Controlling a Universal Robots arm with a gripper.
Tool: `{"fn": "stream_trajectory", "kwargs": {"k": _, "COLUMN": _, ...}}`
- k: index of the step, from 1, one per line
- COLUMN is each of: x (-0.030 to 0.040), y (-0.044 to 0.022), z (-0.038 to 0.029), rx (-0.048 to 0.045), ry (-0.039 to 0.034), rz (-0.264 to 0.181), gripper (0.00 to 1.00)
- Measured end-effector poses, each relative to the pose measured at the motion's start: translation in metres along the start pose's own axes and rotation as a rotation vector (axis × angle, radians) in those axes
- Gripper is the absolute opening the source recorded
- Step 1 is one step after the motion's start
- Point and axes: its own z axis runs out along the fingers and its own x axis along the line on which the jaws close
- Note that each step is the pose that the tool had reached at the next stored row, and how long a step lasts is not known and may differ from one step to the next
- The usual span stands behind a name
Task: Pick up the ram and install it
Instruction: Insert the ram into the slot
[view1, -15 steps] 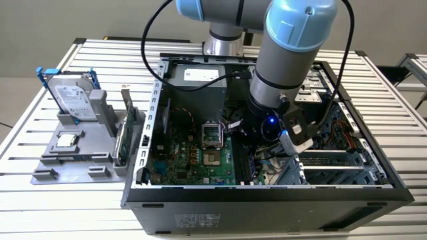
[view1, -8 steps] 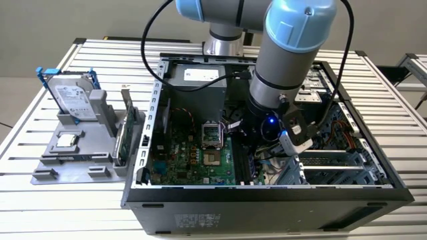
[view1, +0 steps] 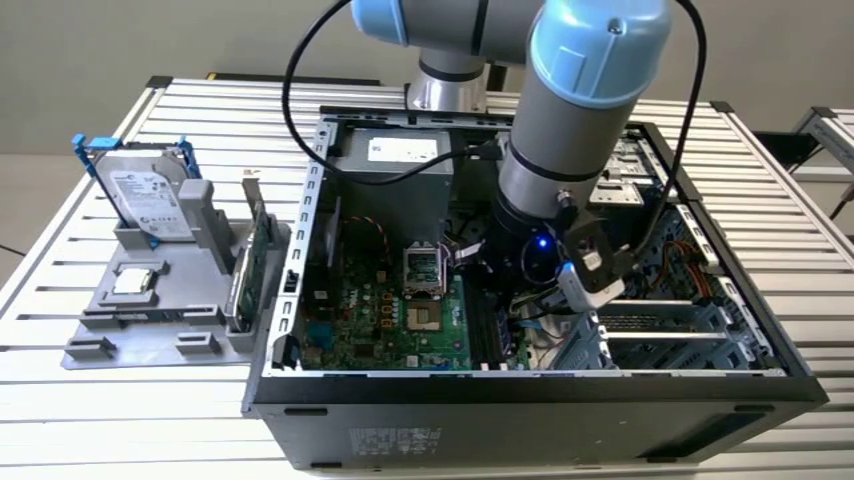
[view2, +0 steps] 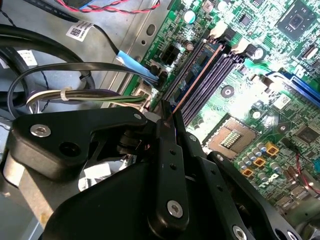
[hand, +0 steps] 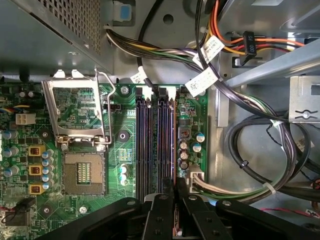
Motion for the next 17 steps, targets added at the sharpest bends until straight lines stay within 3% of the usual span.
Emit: {"fn": "stream_trajectory", "kwargs": {"k": 17, "x": 0.0, "y": 0.0014, "z": 0.0007, "rx": 0.0001, "ry": 0.0009, "rz": 0.0, "gripper": 0.0}}
